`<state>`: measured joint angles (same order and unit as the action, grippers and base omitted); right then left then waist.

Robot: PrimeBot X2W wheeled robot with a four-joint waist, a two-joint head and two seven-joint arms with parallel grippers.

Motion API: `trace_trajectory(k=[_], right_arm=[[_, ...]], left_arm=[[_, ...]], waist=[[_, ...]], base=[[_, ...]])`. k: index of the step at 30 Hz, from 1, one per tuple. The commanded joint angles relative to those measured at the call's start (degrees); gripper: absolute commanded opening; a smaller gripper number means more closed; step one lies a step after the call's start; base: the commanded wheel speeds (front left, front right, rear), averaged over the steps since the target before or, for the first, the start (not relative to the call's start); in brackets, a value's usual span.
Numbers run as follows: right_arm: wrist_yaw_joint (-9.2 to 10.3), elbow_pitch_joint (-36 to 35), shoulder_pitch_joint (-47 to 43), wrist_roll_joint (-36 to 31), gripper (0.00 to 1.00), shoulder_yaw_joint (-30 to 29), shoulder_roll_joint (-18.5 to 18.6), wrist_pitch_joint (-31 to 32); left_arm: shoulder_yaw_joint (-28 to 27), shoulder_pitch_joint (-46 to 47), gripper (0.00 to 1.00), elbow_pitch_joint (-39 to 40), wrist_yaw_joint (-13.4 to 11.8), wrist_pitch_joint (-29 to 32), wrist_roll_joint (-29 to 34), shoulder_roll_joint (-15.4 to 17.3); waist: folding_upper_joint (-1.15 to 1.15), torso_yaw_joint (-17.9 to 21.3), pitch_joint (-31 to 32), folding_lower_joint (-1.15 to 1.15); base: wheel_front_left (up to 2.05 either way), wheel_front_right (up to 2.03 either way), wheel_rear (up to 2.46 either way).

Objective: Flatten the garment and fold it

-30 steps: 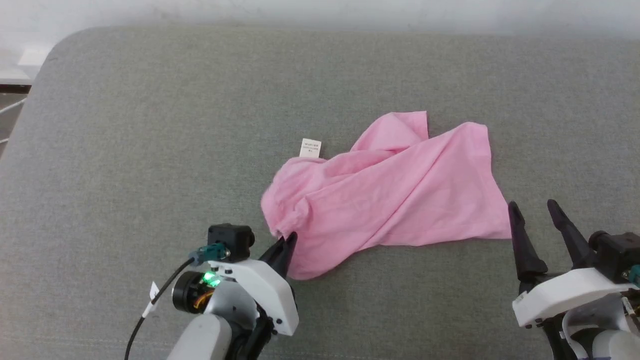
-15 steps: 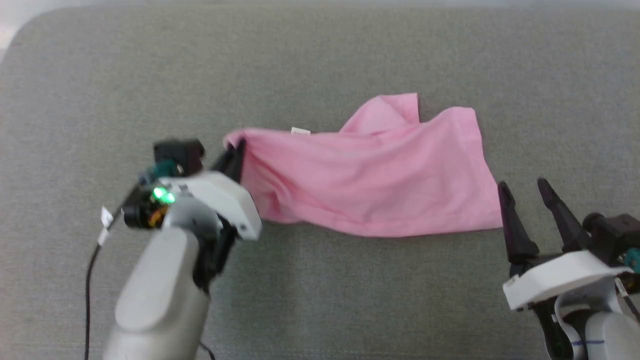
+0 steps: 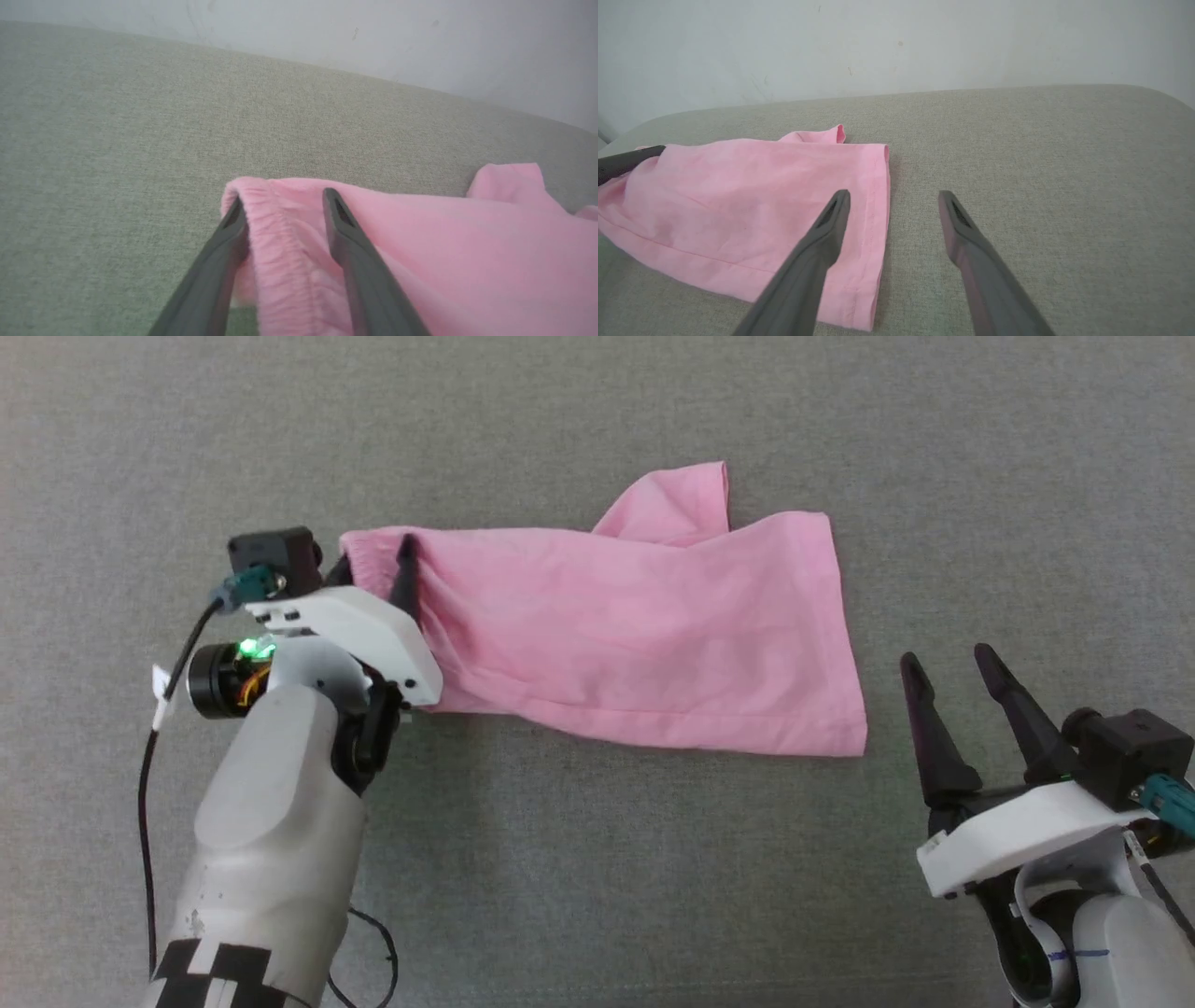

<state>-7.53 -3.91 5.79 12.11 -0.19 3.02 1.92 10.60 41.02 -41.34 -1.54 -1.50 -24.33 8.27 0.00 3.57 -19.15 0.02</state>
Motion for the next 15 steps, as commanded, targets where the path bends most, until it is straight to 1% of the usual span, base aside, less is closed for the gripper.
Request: trace_trajectory(k=[1,4,8,12,15], right_arm=[[0.04,0.0,0.0,0.2,1.0,-0.1,-0.1,-0.1],[0.04,0.0,-0.7,0.2,1.0,-0.4,-0.1,0.0],[0.04,-0.2,-1.7,0.3,1.0,-0.3,-0.1,0.5],[0.04,-0.7,-2.5,0.6,1.0,-0.2,-0.1,1.0],[0.04,-1.2,-2.8,0.7,1.0,-0.2,-0.1,1.4]], left_arm=[[-0.2,-0.6,1.0,0.0,0.3,-0.8,-0.2,0.0],[-0.3,-3.4,1.0,0.9,0.6,-3.3,-0.8,-0.7],[-0.2,-8.3,1.0,5.7,1.0,-5.0,-2.1,-1.8],[0.5,-14.0,1.0,13.1,0.3,-4.3,-2.3,-2.0],[1.1,-18.0,1.0,19.0,-0.8,-3.2,-2.0,-1.6]], waist=[[0.0,-0.5,1.1,-0.02],[0.0,-1.6,3.1,-0.02],[0.0,-3.7,5.3,-0.02],[0.0,-5.7,7.0,-0.02],[0.0,-6.8,7.3,-0.02]], base=[[0.0,0.0,0.0],[0.0,0.0,0.0],[0.0,0.0,0.0],[0.0,0.0,0.0],[0.0,0.0,0.0]])
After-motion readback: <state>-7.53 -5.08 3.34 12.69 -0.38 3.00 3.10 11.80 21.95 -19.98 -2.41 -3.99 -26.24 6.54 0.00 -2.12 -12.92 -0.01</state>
